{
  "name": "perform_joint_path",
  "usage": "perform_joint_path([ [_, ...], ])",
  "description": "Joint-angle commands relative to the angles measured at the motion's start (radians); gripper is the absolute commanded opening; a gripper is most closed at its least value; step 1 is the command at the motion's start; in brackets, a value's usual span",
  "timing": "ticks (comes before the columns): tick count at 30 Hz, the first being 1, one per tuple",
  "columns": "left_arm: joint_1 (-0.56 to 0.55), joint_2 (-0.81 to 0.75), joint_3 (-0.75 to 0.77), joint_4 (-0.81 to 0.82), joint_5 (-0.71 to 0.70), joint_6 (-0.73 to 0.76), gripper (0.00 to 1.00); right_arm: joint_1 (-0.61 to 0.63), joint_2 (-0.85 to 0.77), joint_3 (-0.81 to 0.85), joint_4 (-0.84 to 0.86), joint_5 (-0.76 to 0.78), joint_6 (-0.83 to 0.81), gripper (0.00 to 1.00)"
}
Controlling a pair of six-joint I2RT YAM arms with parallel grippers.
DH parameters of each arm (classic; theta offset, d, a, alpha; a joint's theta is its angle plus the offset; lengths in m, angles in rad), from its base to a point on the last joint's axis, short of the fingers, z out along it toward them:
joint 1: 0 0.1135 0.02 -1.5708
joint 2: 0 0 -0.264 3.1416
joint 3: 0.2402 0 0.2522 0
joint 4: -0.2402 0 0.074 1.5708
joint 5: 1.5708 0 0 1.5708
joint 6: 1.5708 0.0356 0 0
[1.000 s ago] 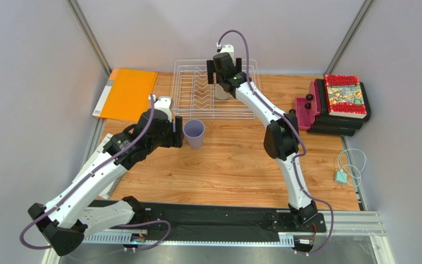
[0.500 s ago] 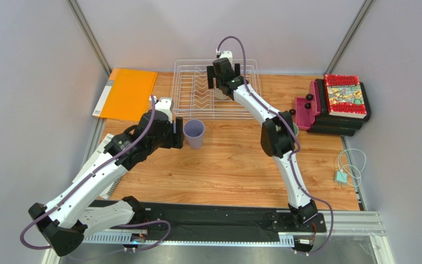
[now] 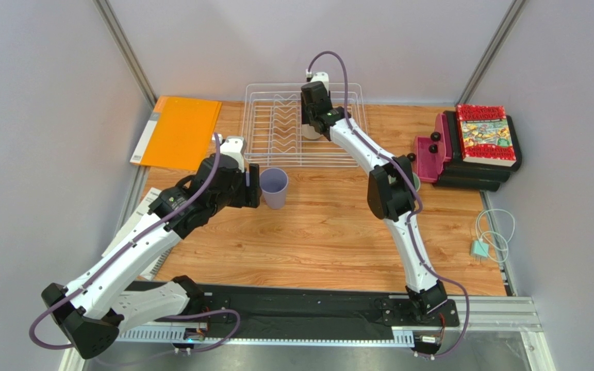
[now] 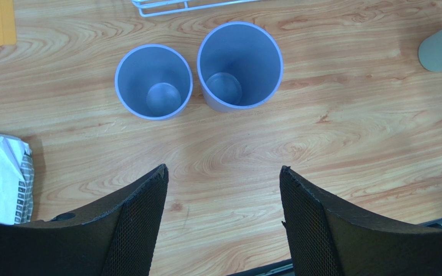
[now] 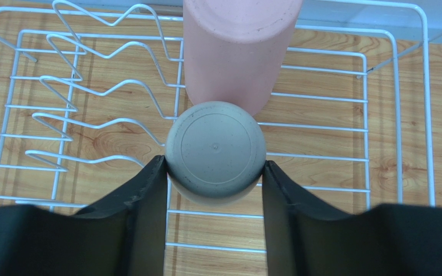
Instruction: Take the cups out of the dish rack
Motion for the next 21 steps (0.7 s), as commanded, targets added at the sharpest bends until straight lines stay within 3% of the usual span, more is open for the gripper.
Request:
perform_joint_path([
  [1,-0.002,0.000,-0.014,0.032,0.007,-0.008,0.77,-0.004,-0.004,0.018,0.045,-0.004,0.008,0.18],
  [3,-0.003,0.000,-0.015,0.034,0.007,-0.011,0.77,-0.004,-0.009,0.012,0.043,-0.001,0.011,0.00],
  [21,-0.002,-0.032,-0.037,0.049,0.013,-0.031,0.76,0.012,-0.237,-0.123,0.089,0.079,-0.029,0.00],
])
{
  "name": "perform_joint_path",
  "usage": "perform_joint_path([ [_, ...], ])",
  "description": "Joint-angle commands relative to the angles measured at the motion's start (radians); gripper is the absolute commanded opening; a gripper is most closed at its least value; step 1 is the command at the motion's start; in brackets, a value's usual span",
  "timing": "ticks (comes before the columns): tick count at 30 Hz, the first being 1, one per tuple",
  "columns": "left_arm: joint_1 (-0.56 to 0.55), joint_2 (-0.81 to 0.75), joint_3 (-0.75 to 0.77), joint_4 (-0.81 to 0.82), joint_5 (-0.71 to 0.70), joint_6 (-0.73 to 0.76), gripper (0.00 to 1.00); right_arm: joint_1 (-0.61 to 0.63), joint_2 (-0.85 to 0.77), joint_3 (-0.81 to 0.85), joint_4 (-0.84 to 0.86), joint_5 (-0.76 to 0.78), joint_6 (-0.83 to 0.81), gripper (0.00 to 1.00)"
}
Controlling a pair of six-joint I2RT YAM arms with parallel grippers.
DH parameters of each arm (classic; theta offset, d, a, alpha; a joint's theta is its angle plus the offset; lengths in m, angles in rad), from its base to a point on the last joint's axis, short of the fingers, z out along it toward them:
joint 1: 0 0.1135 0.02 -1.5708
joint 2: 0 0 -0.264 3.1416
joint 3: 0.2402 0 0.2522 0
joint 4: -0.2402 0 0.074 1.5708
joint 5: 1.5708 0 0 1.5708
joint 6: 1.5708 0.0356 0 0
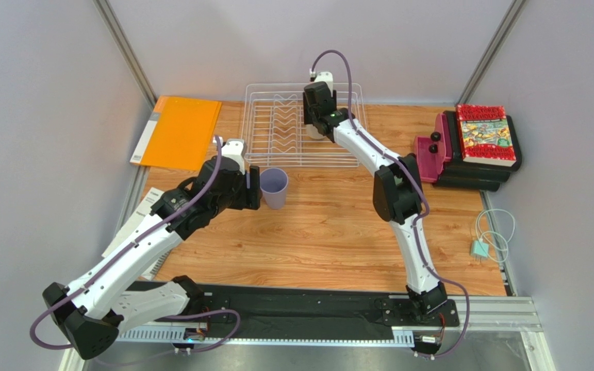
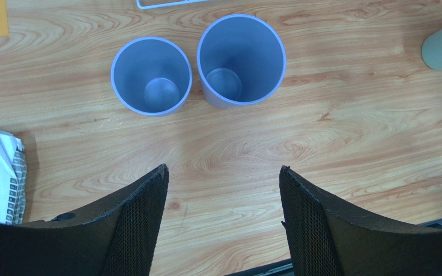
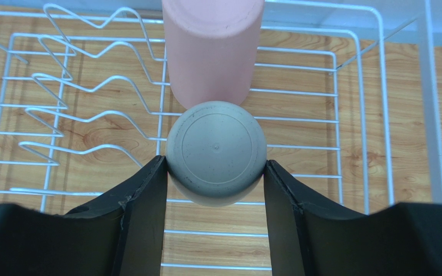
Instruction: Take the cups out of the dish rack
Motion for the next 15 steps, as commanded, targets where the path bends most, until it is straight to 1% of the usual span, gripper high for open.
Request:
perform_joint_path([
  [1,-0.002,-0.032,-0.004,0.033,0.010,-0.020,0.76,0.012,-0.163,-0.010,0.039,0.042,-0.028,0.00],
  [5,-0.003,-0.046,-0.007,0.042,0.007,-0.027,0.76,0.024,-0.253,-0.045,0.037,0.054,-0.042,0.00],
  [9,-0.003,-0.060,-0.007,0.065,0.016,-0.067,0.77,0.030,-0.345,-0.102,0.020,0.027,0.004,0.00],
  [11,-0.002,-0.066,-0.013,0.083,0.032,-0.089,0.77,0.034,-0.420,-0.145,0.020,-0.012,0.030,0.00],
  [13,-0.002,-0.081,-0.029,0.126,0.070,-0.130,0.77,0.037,-0.477,-0.221,0.026,-0.044,0.076,0.00],
  [15,-0.003,-0.104,-0.042,0.181,0.116,-0.161,0.77,0.044,-0.574,-0.305,0.040,-0.091,0.116,0.00],
])
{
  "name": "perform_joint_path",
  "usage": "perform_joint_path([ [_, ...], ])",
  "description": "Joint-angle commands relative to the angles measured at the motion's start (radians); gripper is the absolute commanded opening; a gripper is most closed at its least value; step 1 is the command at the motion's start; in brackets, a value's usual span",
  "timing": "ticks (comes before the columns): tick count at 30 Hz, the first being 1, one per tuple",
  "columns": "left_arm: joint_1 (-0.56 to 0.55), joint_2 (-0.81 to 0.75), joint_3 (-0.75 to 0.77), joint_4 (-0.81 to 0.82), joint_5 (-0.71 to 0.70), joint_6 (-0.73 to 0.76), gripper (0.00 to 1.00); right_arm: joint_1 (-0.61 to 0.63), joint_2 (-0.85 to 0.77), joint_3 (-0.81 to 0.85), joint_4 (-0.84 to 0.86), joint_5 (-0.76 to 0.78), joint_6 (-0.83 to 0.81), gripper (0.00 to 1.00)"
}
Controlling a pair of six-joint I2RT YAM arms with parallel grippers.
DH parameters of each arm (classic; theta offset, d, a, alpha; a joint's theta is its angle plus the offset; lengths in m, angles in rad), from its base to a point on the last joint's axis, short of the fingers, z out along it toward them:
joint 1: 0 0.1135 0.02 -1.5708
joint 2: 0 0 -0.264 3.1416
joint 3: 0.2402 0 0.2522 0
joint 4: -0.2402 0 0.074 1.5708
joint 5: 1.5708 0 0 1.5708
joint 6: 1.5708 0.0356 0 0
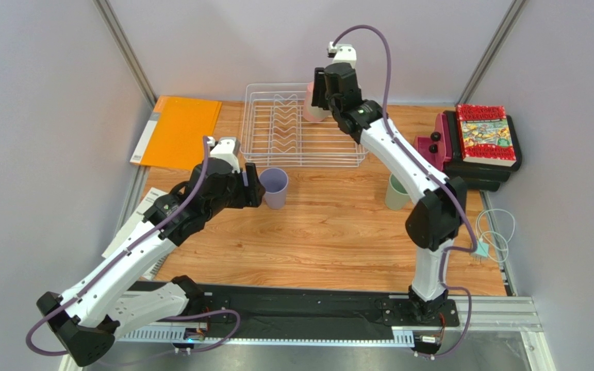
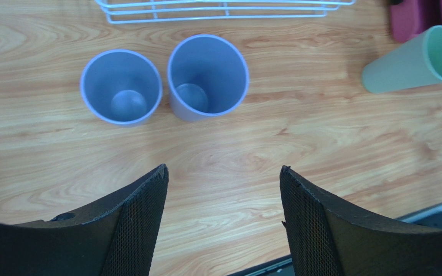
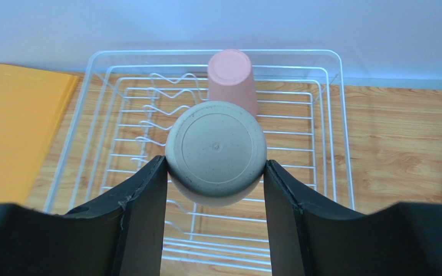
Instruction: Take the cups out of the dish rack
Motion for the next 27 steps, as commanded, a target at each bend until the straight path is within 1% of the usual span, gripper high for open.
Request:
perform_joint_path([
  [1,-0.003,-0.059,-0.042,0.146,0.101,-0.122,0.77,0.016,-0.191,-0.130,0.039,-0.093,0.104,0.00],
  [4,-0.003,-0.106,-0.088,0.237,0.146,-0.196,0.78,0.032,-0.361,-0.240,0.040,-0.150,0.148,0.00],
  [6,-0.002,-0.149,-0.124,0.304,0.169,-0.231,0.79,0.041,-0.437,-0.292,0.042,-0.197,0.177,0.00],
  [7,-0.003,-0.163,-0.137,0.329,0.175,-0.245,0.79,0.046,-0.508,-0.350,0.043,-0.231,0.211,0.00],
  [9,-0.002,-0.200,-0.167,0.402,0.199,-0.285,0.80,0.061,-0.578,-0.411,0.052,-0.263,0.246,0.00],
  [10,-0.002,-0.209,-0.177,0.427,0.207,-0.300,0.80,0.066,-0.640,-0.456,0.052,-0.289,0.281,0.00],
  [12,-0.003,-0.227,-0.203,0.510,0.233,-0.332,0.80,0.075,-0.702,-0.510,0.065,-0.320,0.315,0.00],
  [13,-0.002,-0.232,-0.209,0.534,0.258,-0.346,0.81,0.076,-0.765,-0.565,0.074,-0.348,0.353,0.00],
  [15,-0.002,-0.240,-0.243,0.626,0.293,-0.391,0.81,0.085,-0.825,-0.615,0.101,-0.368,0.389,0.00],
  [16,-0.003,-0.243,-0.258,0.658,0.305,-0.409,0.81,0.087,-0.877,-0.666,0.112,-0.387,0.404,0.00],
  [17,-0.002,-0.244,-0.275,0.751,0.333,-0.431,0.81,0.093,-0.903,-0.690,0.132,-0.391,0.438,0.00],
  [18,-0.003,-0.244,-0.310,0.796,0.347,-0.466,0.81,0.096,-0.926,-0.714,0.138,-0.391,0.452,0.00],
  [19,-0.003,-0.243,-0.325,0.844,0.359,-0.487,0.81,0.099,-0.966,-0.734,0.147,-0.429,0.464,0.00],
  [20,-0.002,-0.235,-0.341,0.937,0.383,-0.503,0.81,0.107,-0.984,-0.769,0.155,-0.432,0.482,0.00],
  [22,-0.003,-0.218,-0.373,1.052,0.406,-0.543,0.81,0.113,-1.029,-0.797,0.161,-0.441,0.496,0.00],
  [25,-0.003,-0.160,-0.369,1.148,0.460,-0.579,0.82,0.131,-1.066,-0.836,0.164,-0.444,0.512,0.00],
  [27,-0.003,-0.116,-0.358,1.175,0.485,-0.595,0.82,0.148,-1.081,-0.851,0.166,-0.440,0.512,0.00],
])
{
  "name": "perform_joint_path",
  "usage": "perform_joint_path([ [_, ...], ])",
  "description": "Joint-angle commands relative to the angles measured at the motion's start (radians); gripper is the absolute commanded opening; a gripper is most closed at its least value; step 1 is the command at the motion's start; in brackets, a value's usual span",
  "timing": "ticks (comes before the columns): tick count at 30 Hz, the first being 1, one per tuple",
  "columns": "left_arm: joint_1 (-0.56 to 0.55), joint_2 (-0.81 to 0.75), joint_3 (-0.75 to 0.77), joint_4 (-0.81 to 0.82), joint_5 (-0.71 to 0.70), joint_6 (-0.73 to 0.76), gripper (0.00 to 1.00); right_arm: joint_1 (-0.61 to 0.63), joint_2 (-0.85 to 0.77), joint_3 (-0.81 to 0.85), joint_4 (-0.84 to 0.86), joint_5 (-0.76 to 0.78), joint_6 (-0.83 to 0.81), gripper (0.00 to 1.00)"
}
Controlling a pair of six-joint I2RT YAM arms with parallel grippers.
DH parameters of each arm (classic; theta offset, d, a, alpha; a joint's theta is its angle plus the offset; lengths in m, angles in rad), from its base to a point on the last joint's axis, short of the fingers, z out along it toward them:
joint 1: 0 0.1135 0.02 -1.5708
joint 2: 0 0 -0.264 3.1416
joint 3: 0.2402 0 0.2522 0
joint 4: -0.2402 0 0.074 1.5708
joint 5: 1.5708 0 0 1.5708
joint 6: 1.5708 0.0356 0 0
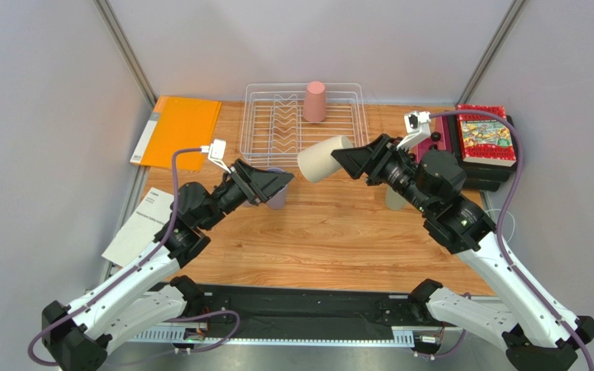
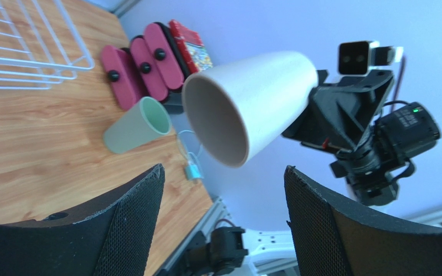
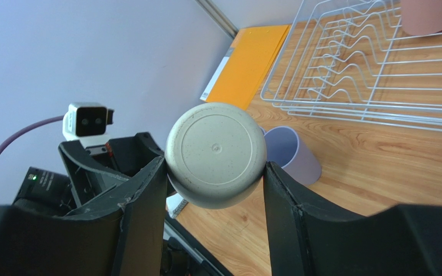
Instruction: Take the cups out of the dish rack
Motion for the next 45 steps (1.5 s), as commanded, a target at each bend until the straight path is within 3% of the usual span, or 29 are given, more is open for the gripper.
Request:
perform_joint_path([
  [1,-0.005,0.063,0.025,0.259,0.093,-0.091,0.82,0.029,-0.043,-0.023,0.077,-0.029,0.047,0.00],
  [12,-0.008,0.164,0.027,0.385,0.119,-0.143,0.81,0.076,-0.029,-0.082,0.126,-0.062,0.062,0.00],
  [18,-0.006,0.189,0.044,0.425,0.142,-0.151,0.75,0.107,-0.015,-0.118,0.158,-0.062,0.068,0.00],
  [21,-0.006,0.203,0.045,0.440,0.157,-0.155,0.59,0.115,-0.009,-0.129,0.167,-0.060,0.068,0.00],
  [22,-0.008,0.206,0.044,0.442,0.159,-0.157,0.48,0.116,-0.009,-0.131,0.170,-0.060,0.071,0.00],
  [24,-0.006,0.207,0.039,0.443,0.161,-0.159,0.36,0.118,-0.010,-0.137,0.175,-0.057,0.071,0.00],
  [27,-0.006,0.209,0.028,0.447,0.164,-0.160,0.01,0.119,-0.015,-0.141,0.178,-0.052,0.067,0.00],
  [30,-0.008,0.213,0.022,0.451,0.165,-0.165,0.00,0.121,-0.016,-0.132,0.170,-0.048,0.058,0.00],
  [33,-0.008,0.209,0.013,0.450,0.161,-0.168,0.00,0.119,-0.007,-0.099,0.129,-0.033,0.039,0.21],
  [34,-0.006,0.206,0.011,0.445,0.159,-0.168,0.00,0.119,-0.007,-0.091,0.106,-0.025,0.035,0.38],
  [37,-0.008,0.204,0.028,0.381,0.167,-0.157,0.00,0.119,-0.013,-0.042,0.043,0.045,-0.004,0.63],
  [41,-0.008,0.200,0.111,0.153,0.197,-0.064,0.00,0.119,-0.049,0.038,-0.067,0.151,-0.079,0.74],
  [45,-0.018,0.222,0.293,-0.400,0.145,0.166,0.00,0.119,-0.096,0.095,-0.202,0.263,-0.148,0.74],
])
